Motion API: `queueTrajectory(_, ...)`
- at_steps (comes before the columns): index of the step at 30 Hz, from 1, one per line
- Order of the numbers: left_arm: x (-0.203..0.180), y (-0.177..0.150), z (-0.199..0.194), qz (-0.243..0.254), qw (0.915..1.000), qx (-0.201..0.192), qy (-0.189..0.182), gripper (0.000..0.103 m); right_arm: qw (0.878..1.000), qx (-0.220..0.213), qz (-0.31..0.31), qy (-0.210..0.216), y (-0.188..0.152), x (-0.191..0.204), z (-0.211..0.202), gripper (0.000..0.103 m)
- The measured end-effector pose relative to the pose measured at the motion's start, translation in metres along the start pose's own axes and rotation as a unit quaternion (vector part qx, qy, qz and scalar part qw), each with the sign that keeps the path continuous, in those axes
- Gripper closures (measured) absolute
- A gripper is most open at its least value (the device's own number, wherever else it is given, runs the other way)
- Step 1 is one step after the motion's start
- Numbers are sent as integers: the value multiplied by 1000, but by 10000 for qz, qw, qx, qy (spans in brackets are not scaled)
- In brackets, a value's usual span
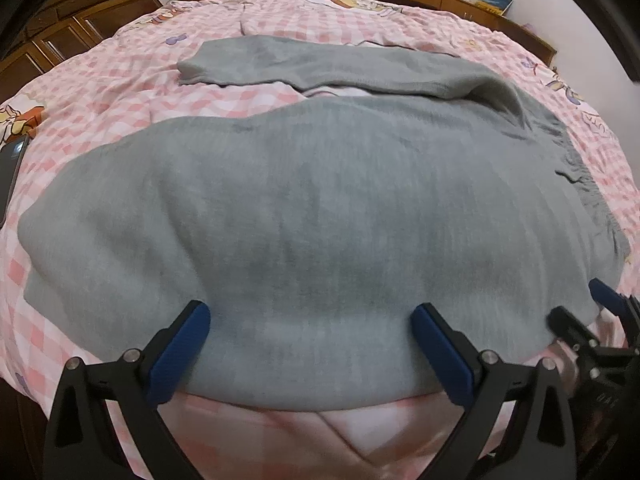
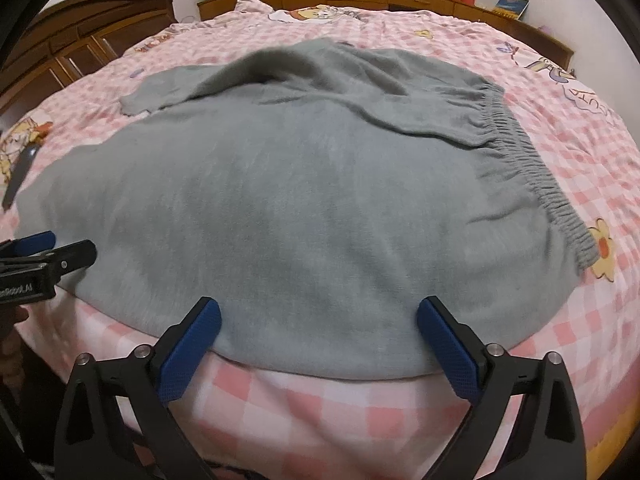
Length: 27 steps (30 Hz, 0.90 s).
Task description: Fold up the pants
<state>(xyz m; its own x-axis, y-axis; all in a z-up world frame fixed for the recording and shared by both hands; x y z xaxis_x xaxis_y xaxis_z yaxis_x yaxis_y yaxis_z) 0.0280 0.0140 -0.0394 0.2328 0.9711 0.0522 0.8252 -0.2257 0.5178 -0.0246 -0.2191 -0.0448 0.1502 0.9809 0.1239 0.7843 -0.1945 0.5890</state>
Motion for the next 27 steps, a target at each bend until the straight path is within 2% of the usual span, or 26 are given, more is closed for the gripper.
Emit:
queueTrajectory(5, 29, 2, -9, -151, 9997, -58, 197, 0, 9989, -270, 223, -327, 17, -41, -20, 3)
queueTrajectory(9, 69, 2, -17, -477, 9977, -126, 471, 0, 9950, -428, 605, -675, 26, -84, -32, 3)
queueTrajectory(14, 131, -5, -21, -786, 9899, -61, 1177, 0, 9872, -418, 1073, -1107, 27, -135, -36, 3)
queueTrajectory(17, 164, -15, -25, -1033, 9849, -41, 1389, 0, 9829, -425, 1309, -1226, 26, -158, -37, 3)
queueTrajectory(20, 189, -29, -26, -1273, 9799, 28, 1538, 0, 9808, -386, 1475, -1216, 24, -170, -34, 4)
queueTrajectory(23, 202, -40, -25, -1535, 9783, 89, 1386, 0, 9796, -195, 1678, -1092, 17, -172, -25, 6)
queueTrajectory(27, 206, -46, -20, -1547, 9762, 274, 1494, 0, 9790, -27, 1637, -1216, 12, -173, -13, 6)
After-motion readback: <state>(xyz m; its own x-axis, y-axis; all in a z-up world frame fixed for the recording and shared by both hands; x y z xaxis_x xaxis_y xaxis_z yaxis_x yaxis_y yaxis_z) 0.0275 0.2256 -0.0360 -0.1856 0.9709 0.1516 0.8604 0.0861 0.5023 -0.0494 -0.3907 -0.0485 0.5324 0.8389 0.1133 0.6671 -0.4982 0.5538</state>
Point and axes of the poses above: each gripper's, at about its wrist camera, not at the fingertips, and z roughly the way its jaws point, x to its left, y to its top, the point moved 6 cm from there along z, roughly the way its jaws point, and after that the axes turned 8 degrees about z, right-handed, at the moved point
